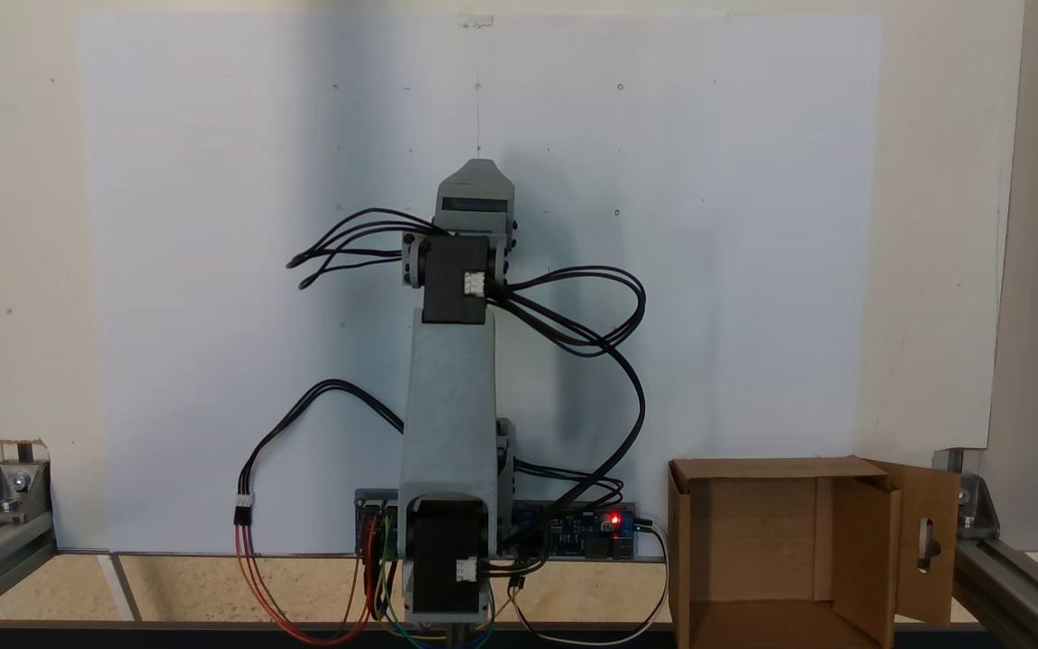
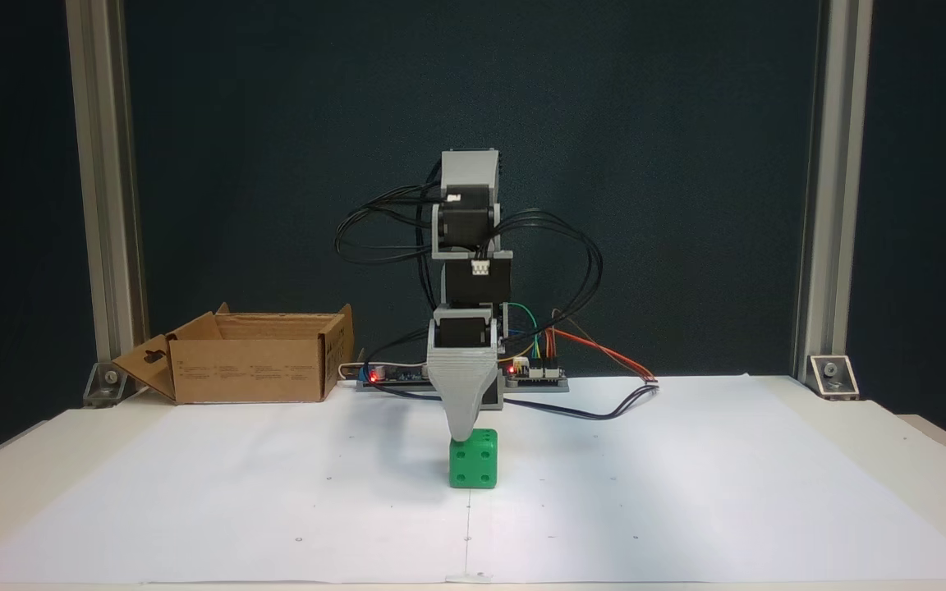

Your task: Grasp a green dice and put it in the bin.

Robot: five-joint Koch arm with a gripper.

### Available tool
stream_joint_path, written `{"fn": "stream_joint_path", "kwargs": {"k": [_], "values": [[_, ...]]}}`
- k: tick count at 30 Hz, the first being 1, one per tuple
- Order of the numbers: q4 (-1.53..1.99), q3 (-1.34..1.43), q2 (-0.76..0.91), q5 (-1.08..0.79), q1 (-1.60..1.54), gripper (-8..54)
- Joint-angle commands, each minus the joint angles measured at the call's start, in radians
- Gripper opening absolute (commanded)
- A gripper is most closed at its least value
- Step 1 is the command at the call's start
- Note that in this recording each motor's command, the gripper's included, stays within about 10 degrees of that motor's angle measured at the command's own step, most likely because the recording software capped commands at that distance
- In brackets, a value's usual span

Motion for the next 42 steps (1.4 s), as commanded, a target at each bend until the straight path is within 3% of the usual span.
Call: {"fn": "stream_joint_path", "kwargs": {"k": [1, 42], "values": [[-0.018, -0.020, -0.008, 0.041, 0.005, 43.9], [-0.107, -0.011, -0.146, 0.078, -0.009, 41.3]]}}
